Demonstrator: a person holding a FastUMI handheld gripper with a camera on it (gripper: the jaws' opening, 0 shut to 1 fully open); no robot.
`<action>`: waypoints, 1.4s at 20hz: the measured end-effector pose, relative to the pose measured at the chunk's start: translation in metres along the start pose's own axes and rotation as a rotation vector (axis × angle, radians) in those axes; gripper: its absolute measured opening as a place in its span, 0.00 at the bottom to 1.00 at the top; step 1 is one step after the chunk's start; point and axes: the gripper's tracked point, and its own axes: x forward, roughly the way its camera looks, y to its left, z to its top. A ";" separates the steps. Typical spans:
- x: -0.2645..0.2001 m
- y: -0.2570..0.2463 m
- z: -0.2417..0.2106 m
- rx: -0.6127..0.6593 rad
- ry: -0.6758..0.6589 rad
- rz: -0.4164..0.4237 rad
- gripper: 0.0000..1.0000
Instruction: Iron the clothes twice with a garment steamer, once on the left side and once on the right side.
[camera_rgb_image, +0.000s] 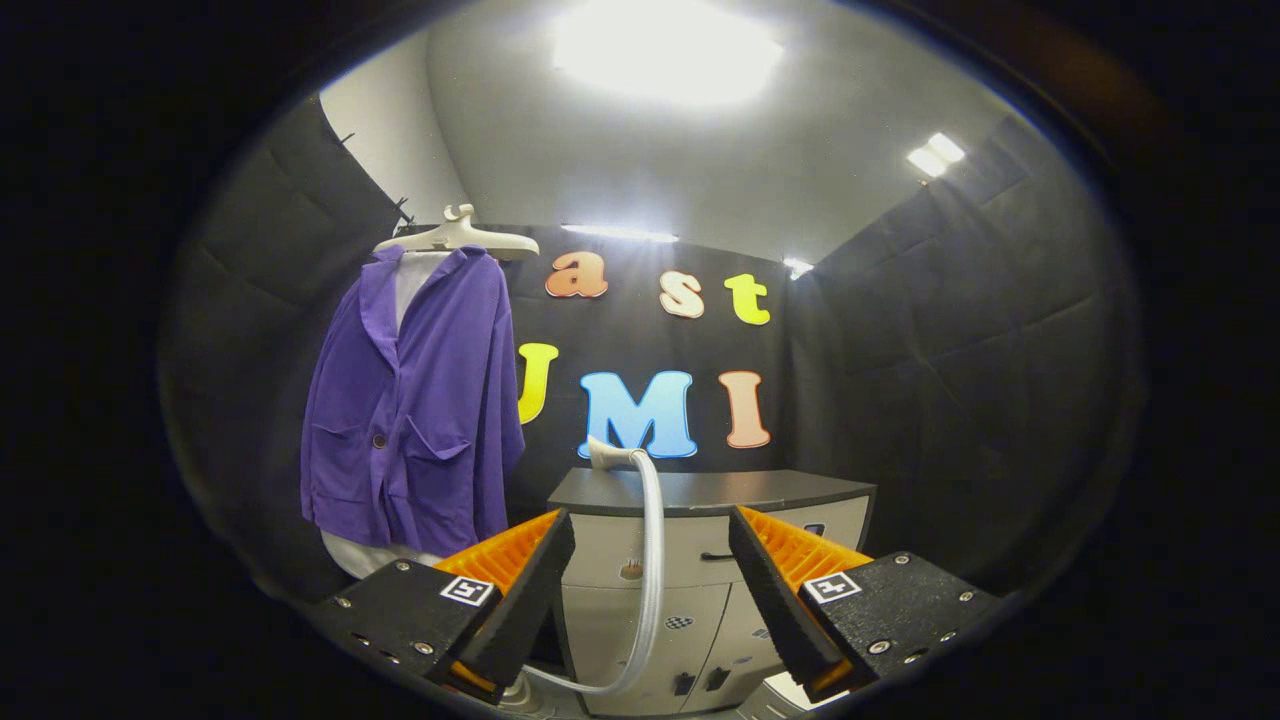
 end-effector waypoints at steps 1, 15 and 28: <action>0.001 0.006 0.006 0.003 -0.005 0.019 0.96; 0.096 0.027 0.097 0.078 -0.040 0.126 0.95; 0.273 -0.017 0.093 0.163 0.083 0.241 0.96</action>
